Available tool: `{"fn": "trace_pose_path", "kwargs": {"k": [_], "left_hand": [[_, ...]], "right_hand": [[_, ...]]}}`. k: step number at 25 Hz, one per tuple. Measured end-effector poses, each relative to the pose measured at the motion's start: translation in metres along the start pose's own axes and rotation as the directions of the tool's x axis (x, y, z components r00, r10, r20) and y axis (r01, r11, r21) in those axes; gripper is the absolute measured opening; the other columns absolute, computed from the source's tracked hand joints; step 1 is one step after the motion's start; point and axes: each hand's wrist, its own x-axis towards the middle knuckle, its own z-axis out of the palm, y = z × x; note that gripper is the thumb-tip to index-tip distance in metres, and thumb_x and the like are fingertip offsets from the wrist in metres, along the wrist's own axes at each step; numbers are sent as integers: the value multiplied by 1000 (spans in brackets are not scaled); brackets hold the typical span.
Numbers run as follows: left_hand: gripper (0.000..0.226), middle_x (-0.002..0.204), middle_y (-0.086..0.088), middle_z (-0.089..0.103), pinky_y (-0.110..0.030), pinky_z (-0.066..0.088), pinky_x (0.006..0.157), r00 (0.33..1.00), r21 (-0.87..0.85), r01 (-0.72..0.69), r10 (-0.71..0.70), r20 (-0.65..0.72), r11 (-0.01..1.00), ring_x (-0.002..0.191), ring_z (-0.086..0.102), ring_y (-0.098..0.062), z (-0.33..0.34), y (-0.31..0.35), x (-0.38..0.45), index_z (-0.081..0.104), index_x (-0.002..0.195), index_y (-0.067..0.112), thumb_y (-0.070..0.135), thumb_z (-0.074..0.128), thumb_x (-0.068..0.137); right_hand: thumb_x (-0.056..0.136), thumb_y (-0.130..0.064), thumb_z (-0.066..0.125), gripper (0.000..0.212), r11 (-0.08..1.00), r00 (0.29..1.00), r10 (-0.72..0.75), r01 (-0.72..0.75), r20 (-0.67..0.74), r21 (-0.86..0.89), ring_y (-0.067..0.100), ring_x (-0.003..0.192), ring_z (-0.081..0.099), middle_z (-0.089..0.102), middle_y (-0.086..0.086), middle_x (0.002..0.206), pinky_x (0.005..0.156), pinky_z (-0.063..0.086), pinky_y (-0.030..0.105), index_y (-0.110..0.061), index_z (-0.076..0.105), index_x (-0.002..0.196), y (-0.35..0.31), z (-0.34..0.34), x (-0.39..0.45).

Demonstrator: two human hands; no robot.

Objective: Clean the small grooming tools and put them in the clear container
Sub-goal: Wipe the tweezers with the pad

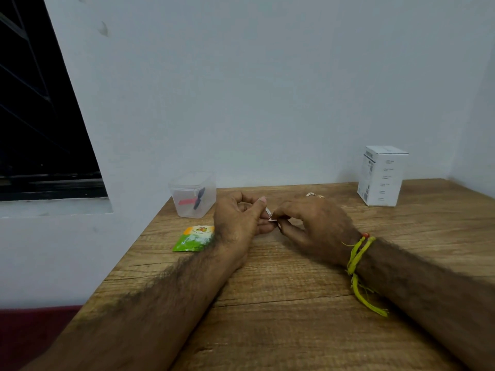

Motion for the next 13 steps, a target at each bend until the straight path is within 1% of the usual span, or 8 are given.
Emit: {"fn": "trace_pose_path", "kwargs": {"k": [1,4,6,8,13], "left_hand": [[19,68,-12,67,-24,57,47,1000,1,0,0,-4,1000,47,65,-14,0,0,1,61,101,-10,7,68,94],[17,68,-12,67,-24,57,47,1000,0,3,-3,-6,1000,48,66,-14,1,0,0,62,99,-8,7,69,94],[13,68,-12,67,-24,57,47,1000,2,-6,6,-3,1000,49,66,-14,0,1,-1,62,96,-4,7,69,94],[11,68,-12,67,-24,57,47,1000,11,-18,18,3,1000,49,67,-14,1,1,-1,62,94,-2,7,69,94],[14,69,-13,68,-26,58,48,1000,2,-17,17,-24,1000,50,67,-16,0,-1,1,62,95,-5,8,69,94]], "right_hand": [[87,-23,58,18,1000,1000,-2,2,0,13,18,79,65,73,-9,91,71,51,35,-23,71,99,0,0,0],[87,-27,55,19,1000,1000,18,-18,17,21,21,76,66,73,-8,88,69,52,41,-24,71,97,-2,-1,1],[87,-27,55,19,1000,1000,22,-22,1,0,22,76,66,73,-8,88,68,53,40,-24,71,97,-3,1,1],[87,-29,53,21,1000,1000,19,-19,7,17,22,76,66,72,-7,88,68,53,40,-23,71,96,-4,-1,0],[86,-28,54,19,999,999,32,-32,20,2,22,78,65,71,-8,88,70,52,40,-24,70,95,-4,-1,1]]}}
